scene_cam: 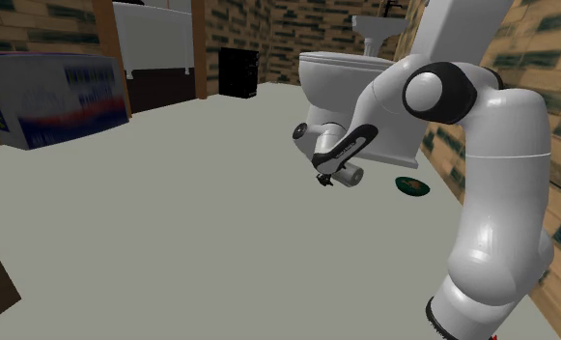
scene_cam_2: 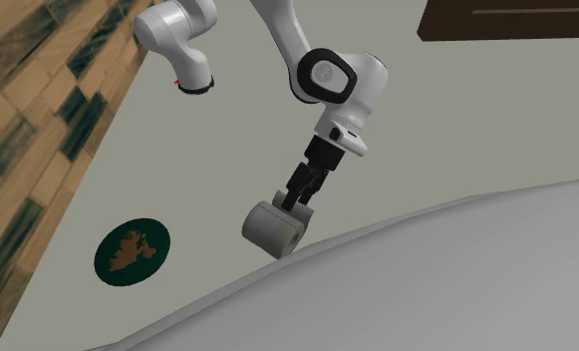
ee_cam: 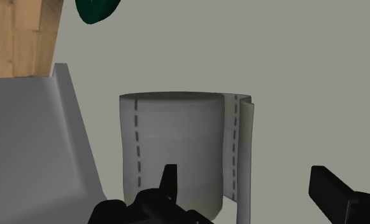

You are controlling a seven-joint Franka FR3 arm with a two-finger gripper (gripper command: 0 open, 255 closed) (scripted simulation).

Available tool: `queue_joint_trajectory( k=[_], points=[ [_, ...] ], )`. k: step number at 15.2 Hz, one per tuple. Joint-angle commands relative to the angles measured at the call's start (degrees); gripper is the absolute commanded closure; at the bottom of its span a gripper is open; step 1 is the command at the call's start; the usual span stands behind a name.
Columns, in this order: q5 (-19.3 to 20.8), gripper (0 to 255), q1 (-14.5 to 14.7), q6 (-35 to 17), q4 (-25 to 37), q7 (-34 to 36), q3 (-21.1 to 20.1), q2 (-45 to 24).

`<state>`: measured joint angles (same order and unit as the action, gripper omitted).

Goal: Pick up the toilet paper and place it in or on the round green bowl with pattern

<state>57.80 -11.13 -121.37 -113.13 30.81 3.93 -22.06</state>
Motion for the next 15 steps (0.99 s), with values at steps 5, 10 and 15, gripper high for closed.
queue_joint_trajectory(
  k=[5, 10, 15],
  points=[
    [-0.04, 255, 0.03, 0.05, 0.06, -0.02, -0.02, -0.02],
    [-0.06, 255, 0.03, 0.07, 0.08, -0.05, -0.03, -0.01],
    [-0.94, 255, -0.01, 1.36, 0.1, -1.95, -0.21, 2.05]
  ],
)
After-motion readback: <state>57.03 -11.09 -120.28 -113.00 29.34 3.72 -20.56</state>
